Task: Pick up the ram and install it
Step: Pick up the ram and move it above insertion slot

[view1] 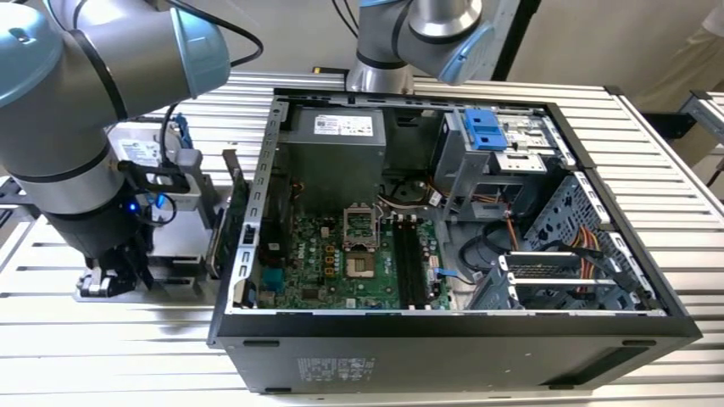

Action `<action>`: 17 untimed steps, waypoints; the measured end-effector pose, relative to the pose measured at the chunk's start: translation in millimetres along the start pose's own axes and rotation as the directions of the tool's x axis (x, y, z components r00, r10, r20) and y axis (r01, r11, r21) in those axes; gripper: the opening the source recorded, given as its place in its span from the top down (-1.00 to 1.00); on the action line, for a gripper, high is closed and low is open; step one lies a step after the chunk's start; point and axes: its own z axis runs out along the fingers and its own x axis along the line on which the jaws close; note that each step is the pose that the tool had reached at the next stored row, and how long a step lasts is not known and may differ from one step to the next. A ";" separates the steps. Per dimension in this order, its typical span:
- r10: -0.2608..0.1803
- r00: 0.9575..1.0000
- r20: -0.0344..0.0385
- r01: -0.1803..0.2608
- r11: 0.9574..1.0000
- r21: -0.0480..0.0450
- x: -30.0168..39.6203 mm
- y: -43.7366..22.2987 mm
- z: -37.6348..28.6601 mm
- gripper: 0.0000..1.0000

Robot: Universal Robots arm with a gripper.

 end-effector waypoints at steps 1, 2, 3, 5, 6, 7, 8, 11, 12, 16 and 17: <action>0.000 1.000 0.000 0.000 1.000 0.000 0.0 0.0 0.1 1.00; 0.000 1.000 0.000 0.000 1.000 0.000 0.0 0.0 0.2 1.00; 0.000 1.000 0.000 0.000 1.000 0.000 0.0 0.0 0.3 1.00; 0.000 1.000 0.000 0.000 1.000 0.000 0.0 0.0 0.5 1.00; 0.000 1.000 0.000 0.000 1.000 0.000 0.0 0.0 0.6 1.00; 0.000 1.000 0.000 0.000 1.000 0.000 0.0 0.0 0.7 1.00; 0.000 1.000 0.000 0.000 1.000 0.000 0.0 0.0 0.8 1.00; 0.000 1.000 0.000 0.000 1.000 0.000 0.0 0.0 1.3 1.00; 0.000 1.000 0.000 0.000 1.000 0.000 -0.1 0.0 1.4 1.00; 0.000 1.000 0.000 0.000 1.000 0.000 -0.1 0.0 1.7 1.00; 0.000 1.000 0.000 0.000 1.000 0.000 -0.1 0.0 1.7 1.00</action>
